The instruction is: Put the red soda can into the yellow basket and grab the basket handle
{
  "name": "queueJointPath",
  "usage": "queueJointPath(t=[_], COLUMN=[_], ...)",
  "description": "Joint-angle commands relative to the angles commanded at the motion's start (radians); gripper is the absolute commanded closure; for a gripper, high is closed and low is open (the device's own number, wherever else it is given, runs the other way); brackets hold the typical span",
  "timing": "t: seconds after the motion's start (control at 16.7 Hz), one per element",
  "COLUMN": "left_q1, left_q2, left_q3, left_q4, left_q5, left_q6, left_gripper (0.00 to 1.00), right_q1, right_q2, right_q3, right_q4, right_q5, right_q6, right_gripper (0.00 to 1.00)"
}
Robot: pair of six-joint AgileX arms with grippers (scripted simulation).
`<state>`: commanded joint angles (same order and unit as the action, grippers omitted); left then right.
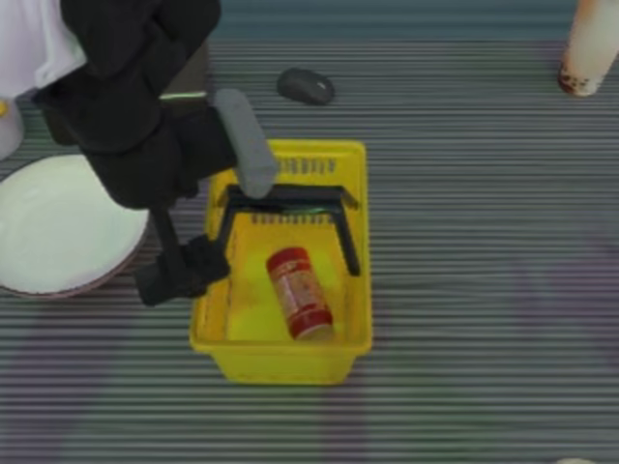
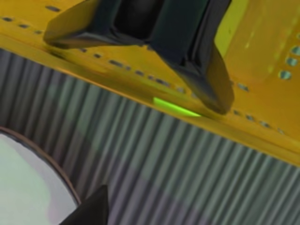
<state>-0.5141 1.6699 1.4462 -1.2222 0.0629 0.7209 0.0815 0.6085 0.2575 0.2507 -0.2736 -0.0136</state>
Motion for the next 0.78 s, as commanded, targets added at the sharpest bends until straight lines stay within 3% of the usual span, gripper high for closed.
queueJointPath(t=[0.24, 0.42, 0.6, 0.78], left_q1=[-0.072, -0.106, -0.123, -0.124], left_q2=[0.268, 0.399, 0.460, 0.467], left_q3=[0.306, 0.479, 0.566, 0.575], left_q4=[-0.145, -0.206, -0.231, -0.233], left_q5=[-0.025, -0.046, -0.059, -0.060], left_q6=[0.132, 0.199, 0.233, 0.236], left_gripper=[0.00, 0.00, 0.00, 0.00], right_q1=[-0.041, -0.062, -0.071, -0.071], right_q2=[-0.344, -0.519, -0.601, -0.608], right_q3=[-0.153, -0.225, -0.255, -0.258], right_q4=[-0.144, -0.215, -0.248, -0.251], right_q5=[0.157, 0.236, 0.271, 0.274], right_q6=[0.006, 0.010, 0.013, 0.014], right_gripper=[0.00, 0.00, 0.00, 0.00])
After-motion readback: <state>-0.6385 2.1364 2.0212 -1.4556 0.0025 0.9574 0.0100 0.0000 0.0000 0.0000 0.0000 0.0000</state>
